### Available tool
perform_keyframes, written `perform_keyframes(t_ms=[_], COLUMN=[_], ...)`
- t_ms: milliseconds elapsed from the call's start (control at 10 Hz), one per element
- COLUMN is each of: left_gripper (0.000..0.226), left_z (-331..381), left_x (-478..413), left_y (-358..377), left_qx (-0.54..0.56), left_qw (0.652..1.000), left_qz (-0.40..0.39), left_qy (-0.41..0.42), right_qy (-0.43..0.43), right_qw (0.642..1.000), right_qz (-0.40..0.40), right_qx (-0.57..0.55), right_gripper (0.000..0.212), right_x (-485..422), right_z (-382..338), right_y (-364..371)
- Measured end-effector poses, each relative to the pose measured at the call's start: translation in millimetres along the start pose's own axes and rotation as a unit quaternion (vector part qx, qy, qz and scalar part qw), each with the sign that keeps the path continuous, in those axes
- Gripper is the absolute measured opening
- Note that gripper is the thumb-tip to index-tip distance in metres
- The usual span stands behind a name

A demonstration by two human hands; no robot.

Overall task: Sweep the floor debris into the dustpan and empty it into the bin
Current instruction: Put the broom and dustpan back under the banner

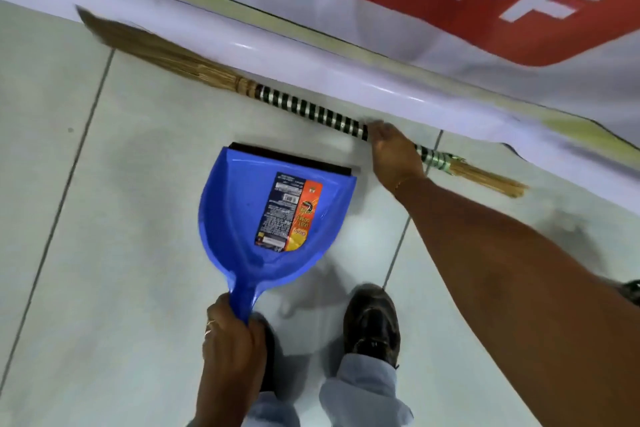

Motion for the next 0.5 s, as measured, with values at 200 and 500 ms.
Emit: perform_keyframes(t_ms=[200,500], left_gripper=[0.019,0.033], left_z=[51,116], left_x=[55,89], left_y=[19,96], left_qx=[-0.04,-0.087], left_qw=[0.992,0.978], left_qz=[-0.096,-0.159], left_qy=[0.072,0.1], right_qy=[0.186,0.311], right_qw=[0.963,0.918], right_qz=[0.03,0.018], right_qx=[-0.192,-0.245], right_gripper=[0.058,0.047], right_x=[193,382], right_z=[36,44], right_y=[15,46])
Point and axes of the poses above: each hand's wrist, its own x-axis away from the middle knuckle, its own y-axis out of the palm, z = x × y, the point moved 8 cm from there along -x, towards the middle knuckle, and after that the axes turned 4 degrees about x, right-handed, at the moved point
